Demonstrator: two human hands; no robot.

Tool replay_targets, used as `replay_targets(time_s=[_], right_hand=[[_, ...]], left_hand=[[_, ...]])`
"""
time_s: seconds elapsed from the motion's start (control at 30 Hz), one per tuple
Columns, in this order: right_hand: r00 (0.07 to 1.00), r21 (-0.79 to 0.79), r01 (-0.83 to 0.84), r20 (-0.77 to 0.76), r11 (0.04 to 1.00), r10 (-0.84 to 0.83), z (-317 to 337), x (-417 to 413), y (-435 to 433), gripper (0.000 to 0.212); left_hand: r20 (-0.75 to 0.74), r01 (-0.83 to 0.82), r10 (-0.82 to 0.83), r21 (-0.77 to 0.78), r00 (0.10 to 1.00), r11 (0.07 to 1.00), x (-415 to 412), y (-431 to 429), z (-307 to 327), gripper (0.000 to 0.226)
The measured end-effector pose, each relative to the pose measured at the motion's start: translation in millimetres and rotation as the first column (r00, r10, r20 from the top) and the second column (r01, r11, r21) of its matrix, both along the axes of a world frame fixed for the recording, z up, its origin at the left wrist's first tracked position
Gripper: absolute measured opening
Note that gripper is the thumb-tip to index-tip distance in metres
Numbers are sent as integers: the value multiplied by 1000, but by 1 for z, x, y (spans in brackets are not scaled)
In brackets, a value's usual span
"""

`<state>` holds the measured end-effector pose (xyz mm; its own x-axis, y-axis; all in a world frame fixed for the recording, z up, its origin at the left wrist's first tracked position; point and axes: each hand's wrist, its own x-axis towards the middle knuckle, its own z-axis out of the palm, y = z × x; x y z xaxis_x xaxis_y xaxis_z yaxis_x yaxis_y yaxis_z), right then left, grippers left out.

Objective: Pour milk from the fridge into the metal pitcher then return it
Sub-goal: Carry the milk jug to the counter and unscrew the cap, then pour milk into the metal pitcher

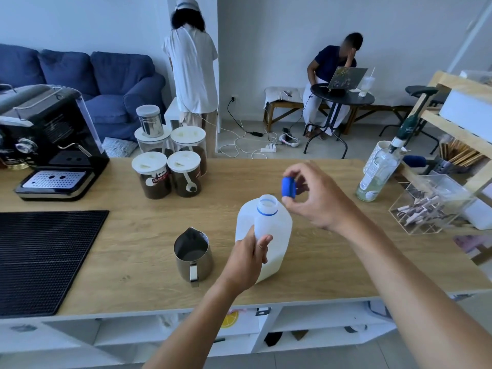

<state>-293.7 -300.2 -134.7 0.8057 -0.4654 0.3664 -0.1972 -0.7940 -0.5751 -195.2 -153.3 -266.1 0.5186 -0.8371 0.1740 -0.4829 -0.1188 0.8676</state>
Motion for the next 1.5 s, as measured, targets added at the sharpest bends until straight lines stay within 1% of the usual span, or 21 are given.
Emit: replay_targets(time_s=[0.03,0.07,0.1,0.17,0.23,0.27,0.4,0.53,0.57,0.63,0.73,0.8,0.87,0.93,1.0,1.07,1.13,1.2,1.27,1.4,1.5], right_hand=[[994,73,70,85,995,-76,-14,-5,-4,42],[979,147,150,116,978,-168,-35,-11,-6,45],[961,220,239,88,946,-263,-60,-17,-6,48],[918,347,393,-99,852,-383,-113,-34,1,52],[885,425,461,-287,778,-367,-157,-53,18,54],[874,438,475,-339,763,-349,-172,-59,28,56],[847,337,502,-376,797,-374,-209,-67,45,61],[805,158,498,-449,853,-387,-226,-66,37,56],[795,137,487,-479,863,-372,-228,-66,35,56],[789,182,498,-501,848,-356,-227,-66,32,60],[837,349,516,-396,782,-376,-209,-60,32,52],[894,455,444,-278,772,-350,-188,-53,40,32],[949,509,314,-143,802,-280,-167,-44,56,12],[973,522,202,-12,829,-230,-153,-33,75,16],[974,539,157,54,828,-220,-147,-20,90,16],[973,554,144,73,820,-220,-145,-7,100,19],[971,575,135,86,807,-223,-142,3,105,32],[969,567,136,96,813,-229,-141,12,107,44],[966,542,154,92,826,-240,-142,20,107,49],[964,516,173,85,839,-251,-136,27,97,34],[953,593,177,95,786,-286,-121,29,77,35]], left_hand=[[0,-5,5,-6,1000,1000,0,0,1,30],[-1,-7,7,-10,1000,1000,0,0,1,31],[-3,-8,8,-12,1000,1000,0,0,1,31],[-9,-3,3,-15,1000,1000,1,0,1,32],[-17,5,-6,-23,1000,1000,1,0,1,33],[-23,8,-8,-32,1000,999,0,-1,1,34],[-39,12,-14,-49,999,999,-1,-1,1,35],[-66,6,-9,-38,998,999,-2,-2,0,38],[-72,1,-3,-31,997,1000,-3,-1,0,38],[-88,-15,15,-5,996,1000,-4,-1,0,41],[-127,-75,74,-4,989,997,-13,7,-5,39],[-166,-129,117,-63,979,990,-23,16,-14,36],[-175,-226,203,-124,963,966,-29,31,-24,48],[-169,-346,320,-157,932,925,-29,51,-37,52],[-136,-470,453,-141,881,871,-24,75,-52,44],[-118,-605,595,-67,795,794,-16,95,-65,40],[-144,-677,675,39,724,735,-5,104,-70,35],[-190,-664,675,124,713,737,7,106,-69,25],[-255,-595,618,167,744,786,18,101,-73,18],[-319,-531,566,198,760,824,30,96,-78,41],[-420,-512,534,175,734,841,36,103,-79,52]])
